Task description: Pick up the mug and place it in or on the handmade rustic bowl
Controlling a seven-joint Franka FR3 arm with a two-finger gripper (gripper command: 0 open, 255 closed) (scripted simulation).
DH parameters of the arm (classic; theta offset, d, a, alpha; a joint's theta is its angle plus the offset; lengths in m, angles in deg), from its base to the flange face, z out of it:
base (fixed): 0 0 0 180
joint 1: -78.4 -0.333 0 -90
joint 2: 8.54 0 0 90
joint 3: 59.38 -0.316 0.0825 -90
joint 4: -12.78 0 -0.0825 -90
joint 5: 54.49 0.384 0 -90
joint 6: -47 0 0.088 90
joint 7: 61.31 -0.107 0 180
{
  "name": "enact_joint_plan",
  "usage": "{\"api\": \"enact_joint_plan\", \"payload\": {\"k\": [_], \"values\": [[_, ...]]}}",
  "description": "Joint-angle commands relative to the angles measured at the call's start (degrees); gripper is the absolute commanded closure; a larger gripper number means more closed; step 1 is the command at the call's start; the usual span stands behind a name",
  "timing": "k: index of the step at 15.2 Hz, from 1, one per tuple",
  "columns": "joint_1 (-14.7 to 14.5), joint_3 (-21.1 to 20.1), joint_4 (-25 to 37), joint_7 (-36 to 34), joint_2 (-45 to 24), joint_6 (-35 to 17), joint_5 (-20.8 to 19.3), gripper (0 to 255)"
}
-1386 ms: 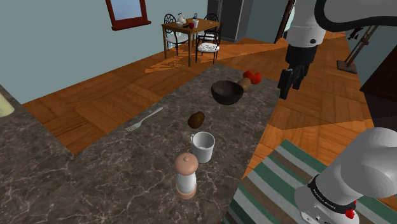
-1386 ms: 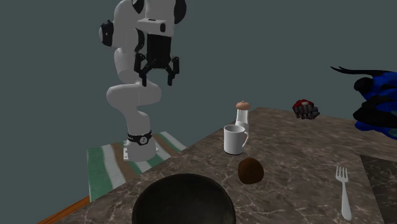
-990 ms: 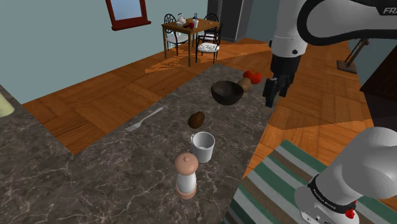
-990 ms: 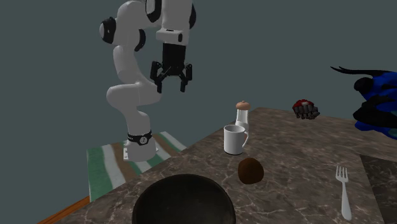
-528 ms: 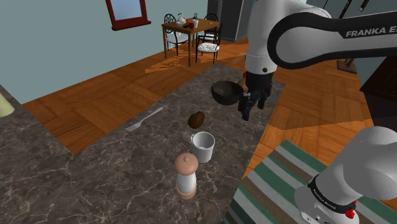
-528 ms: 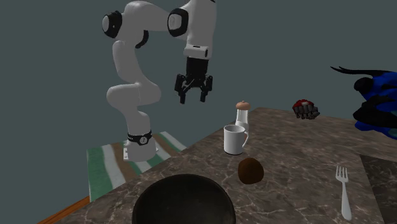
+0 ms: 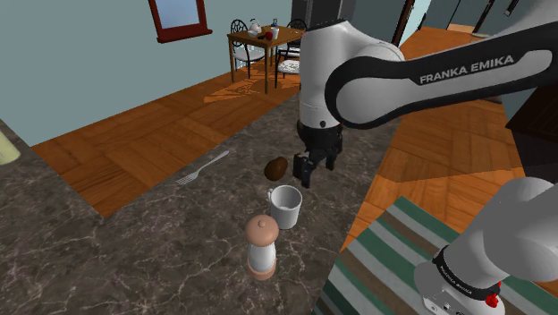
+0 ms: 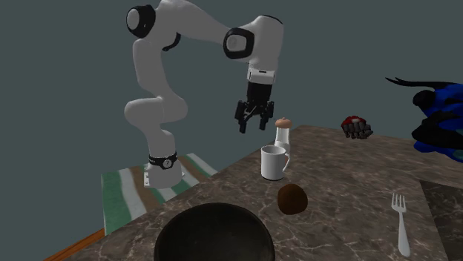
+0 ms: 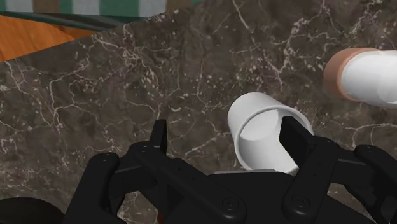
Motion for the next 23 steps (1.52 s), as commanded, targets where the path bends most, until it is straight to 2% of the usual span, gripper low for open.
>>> {"api": "enact_joint_plan", "payload": {"k": [1,9,17,23], "values": [[-0.35,-2.04,1.31,-2.71,-3.91,-2.77,-0.66,0],[-2.55,-7.59,11.41,-14.26,-20.98,-8.84,-8.07,0],[-2.87,-7.43,7.71,-15.3,-23.35,-14.57,-9.49,0],[-2.87,-7.43,7.71,-15.3,-23.35,-14.57,-9.49,0]]}}
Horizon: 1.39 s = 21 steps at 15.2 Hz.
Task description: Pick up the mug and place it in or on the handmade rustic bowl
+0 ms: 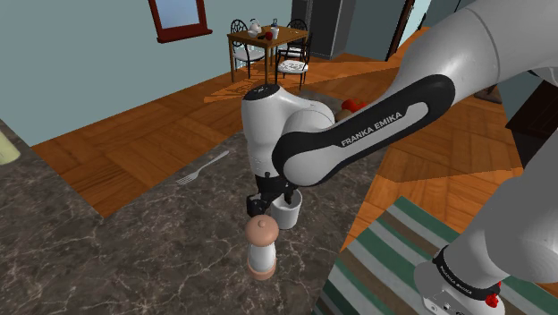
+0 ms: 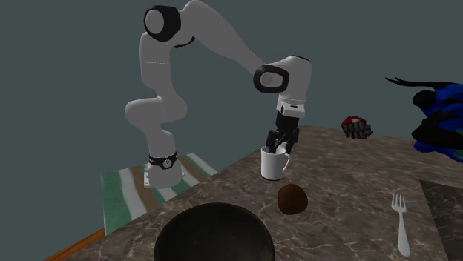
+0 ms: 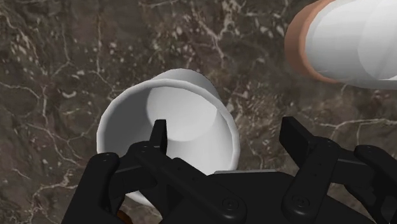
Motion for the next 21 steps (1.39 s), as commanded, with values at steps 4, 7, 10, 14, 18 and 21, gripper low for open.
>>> {"api": "enact_joint_plan", "payload": {"k": [4,7,10,14,18,21], "values": [[0.0,0.0,0.0,0.0,0.0,0.0,0.0,255],[0.0,0.0,0.0,0.0,0.0,0.0,0.0,255],[0.0,0.0,0.0,0.0,0.0,0.0,0.0,255],[0.14,-0.07,0.98,0.6,1.4,2.18,0.85,255],[0.28,-0.08,2.46,1.3,3.11,5.13,1.82,255],[0.37,-0.05,3.7,1.74,4.24,7.36,2.44,255]]}}
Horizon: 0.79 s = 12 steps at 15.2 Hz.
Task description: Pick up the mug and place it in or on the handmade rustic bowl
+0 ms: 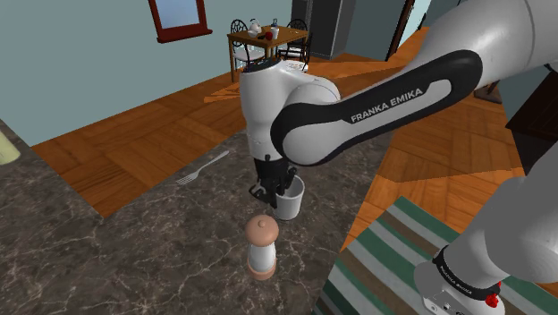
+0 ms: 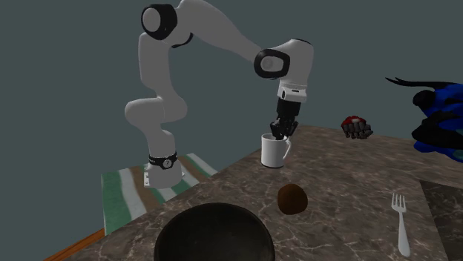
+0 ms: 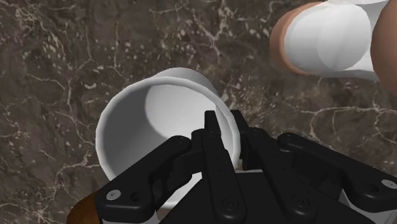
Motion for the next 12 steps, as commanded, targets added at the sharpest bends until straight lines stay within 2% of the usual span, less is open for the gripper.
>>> {"api": "enact_joint_plan", "payload": {"k": [1,12], "values": [[0.07,0.03,0.8,0.33,0.84,1.54,0.45,255],[0.3,0.33,6.45,1.4,3.83,9.8,1.89,255]]}}
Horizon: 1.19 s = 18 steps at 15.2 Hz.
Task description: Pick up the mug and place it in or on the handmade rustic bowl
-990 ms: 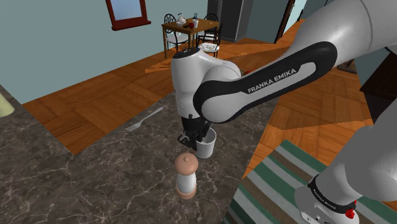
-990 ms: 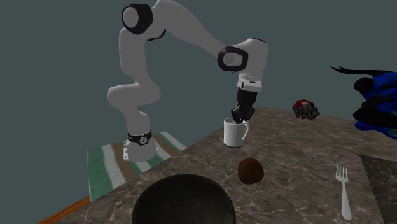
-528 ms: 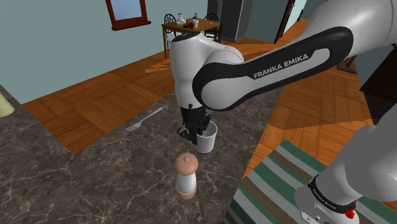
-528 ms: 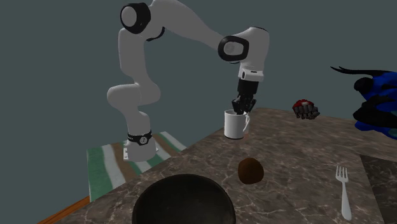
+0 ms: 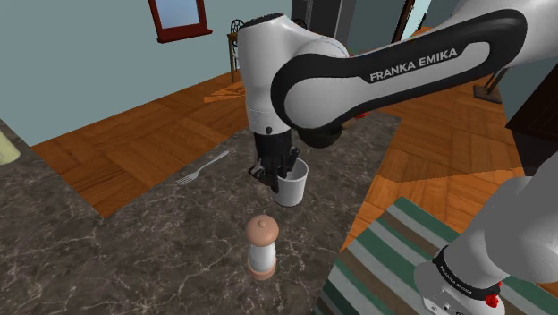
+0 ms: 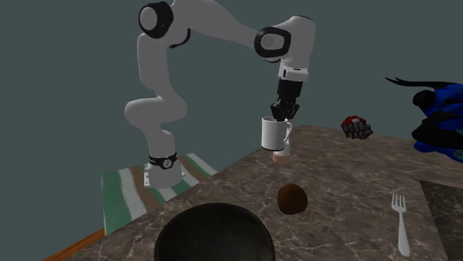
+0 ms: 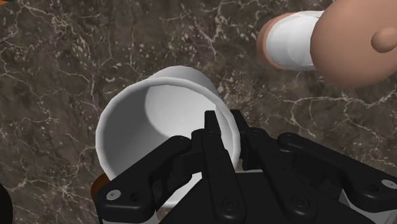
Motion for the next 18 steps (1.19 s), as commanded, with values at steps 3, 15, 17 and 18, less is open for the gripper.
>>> {"api": "enact_joint_plan", "payload": {"k": [3,15,17,18], "values": [[0.12,0.16,2.61,0.28,0.61,3.16,0.25,255],[2.83,3.37,7.4,5.97,1.88,9.19,-0.12,255],[4.1,4.81,7.68,8.58,1.75,9.38,-0.61,255],[4.73,5.53,7.92,9.86,1.59,9.48,-0.89,255]]}}
